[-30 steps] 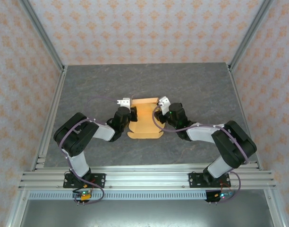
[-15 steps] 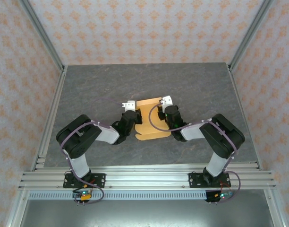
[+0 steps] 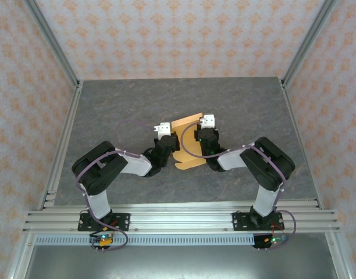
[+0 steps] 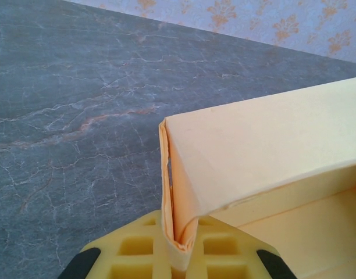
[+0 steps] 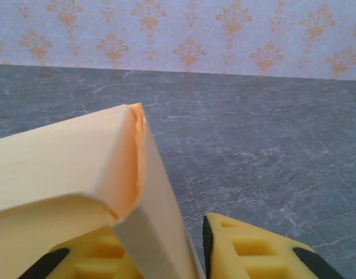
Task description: Fold the paper box
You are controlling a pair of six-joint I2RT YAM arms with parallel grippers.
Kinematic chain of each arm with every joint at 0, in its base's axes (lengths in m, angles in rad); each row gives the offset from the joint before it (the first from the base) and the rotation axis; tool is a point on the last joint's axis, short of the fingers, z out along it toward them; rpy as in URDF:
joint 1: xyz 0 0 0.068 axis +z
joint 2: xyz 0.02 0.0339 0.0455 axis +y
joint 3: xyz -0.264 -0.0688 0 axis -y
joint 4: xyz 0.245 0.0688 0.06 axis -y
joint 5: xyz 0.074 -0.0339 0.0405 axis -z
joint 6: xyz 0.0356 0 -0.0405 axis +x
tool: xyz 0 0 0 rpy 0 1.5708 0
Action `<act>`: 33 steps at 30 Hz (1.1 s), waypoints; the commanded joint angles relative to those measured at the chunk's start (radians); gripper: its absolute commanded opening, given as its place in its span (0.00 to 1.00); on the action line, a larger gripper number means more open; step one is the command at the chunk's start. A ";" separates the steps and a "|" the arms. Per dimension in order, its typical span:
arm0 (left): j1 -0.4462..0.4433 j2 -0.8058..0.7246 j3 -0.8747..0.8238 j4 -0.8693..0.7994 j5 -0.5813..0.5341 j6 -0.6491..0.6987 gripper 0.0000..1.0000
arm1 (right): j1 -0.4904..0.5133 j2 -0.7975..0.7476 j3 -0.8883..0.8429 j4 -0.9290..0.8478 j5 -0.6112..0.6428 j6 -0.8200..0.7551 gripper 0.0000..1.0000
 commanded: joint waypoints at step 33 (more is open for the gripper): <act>-0.007 -0.009 0.022 -0.121 -0.162 -0.026 0.00 | -0.028 -0.018 -0.021 0.039 -0.326 -0.111 0.55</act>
